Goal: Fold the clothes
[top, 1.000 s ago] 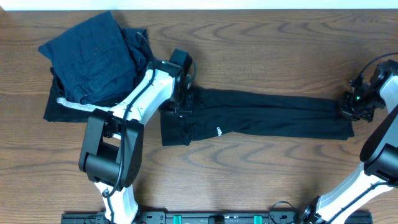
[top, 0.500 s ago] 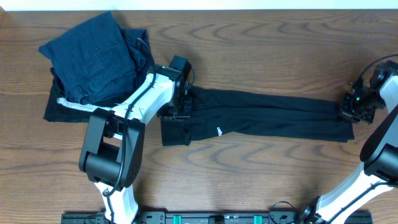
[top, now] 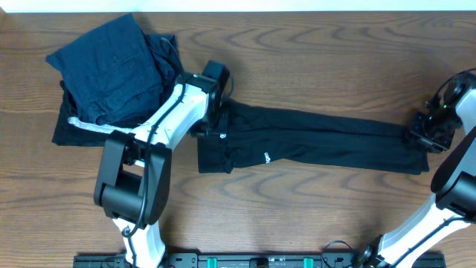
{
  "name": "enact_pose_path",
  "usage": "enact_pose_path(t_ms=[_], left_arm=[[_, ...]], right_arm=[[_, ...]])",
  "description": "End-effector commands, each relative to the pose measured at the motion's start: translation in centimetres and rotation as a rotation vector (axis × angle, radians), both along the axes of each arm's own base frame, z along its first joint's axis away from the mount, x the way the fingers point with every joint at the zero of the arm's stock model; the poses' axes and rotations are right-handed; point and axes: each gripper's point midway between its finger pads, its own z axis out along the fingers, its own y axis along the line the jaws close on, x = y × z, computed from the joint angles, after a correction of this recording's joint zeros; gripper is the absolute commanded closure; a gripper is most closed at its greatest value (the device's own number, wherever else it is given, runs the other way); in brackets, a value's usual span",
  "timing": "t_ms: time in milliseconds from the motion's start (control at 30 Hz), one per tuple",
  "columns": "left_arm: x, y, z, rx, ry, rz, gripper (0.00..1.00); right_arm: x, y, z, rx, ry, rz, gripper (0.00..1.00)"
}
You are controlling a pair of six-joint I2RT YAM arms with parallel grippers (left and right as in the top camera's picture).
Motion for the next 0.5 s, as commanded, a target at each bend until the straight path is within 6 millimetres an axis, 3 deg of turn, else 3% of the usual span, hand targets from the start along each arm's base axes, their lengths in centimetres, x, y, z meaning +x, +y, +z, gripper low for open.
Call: enact_pose_path(t_ms=[0,100,200,300,467], left_arm=[[2.7,-0.5,5.7,-0.047,-0.173,0.012,0.84],[3.2,-1.0,8.1,-0.092,-0.236,0.015,0.84],[2.7,-2.2,8.5,-0.163,-0.214,0.002,0.84],[1.5,-4.1,7.7,-0.262,-0.141,-0.019,0.84],[0.4,-4.8,5.2,-0.248,-0.043,-0.023,0.84]], right_arm=[[2.9,1.2,2.7,0.111,-0.118,0.036,0.50],[3.8,2.6,5.4,0.195,-0.150,0.038,0.51],[4.2,4.5,6.7,0.251,-0.153,0.058,0.53],[4.4,6.7,6.7,0.266,-0.128,0.109,0.54],[4.7,11.3,5.9,0.282,-0.089,0.225,0.57]])
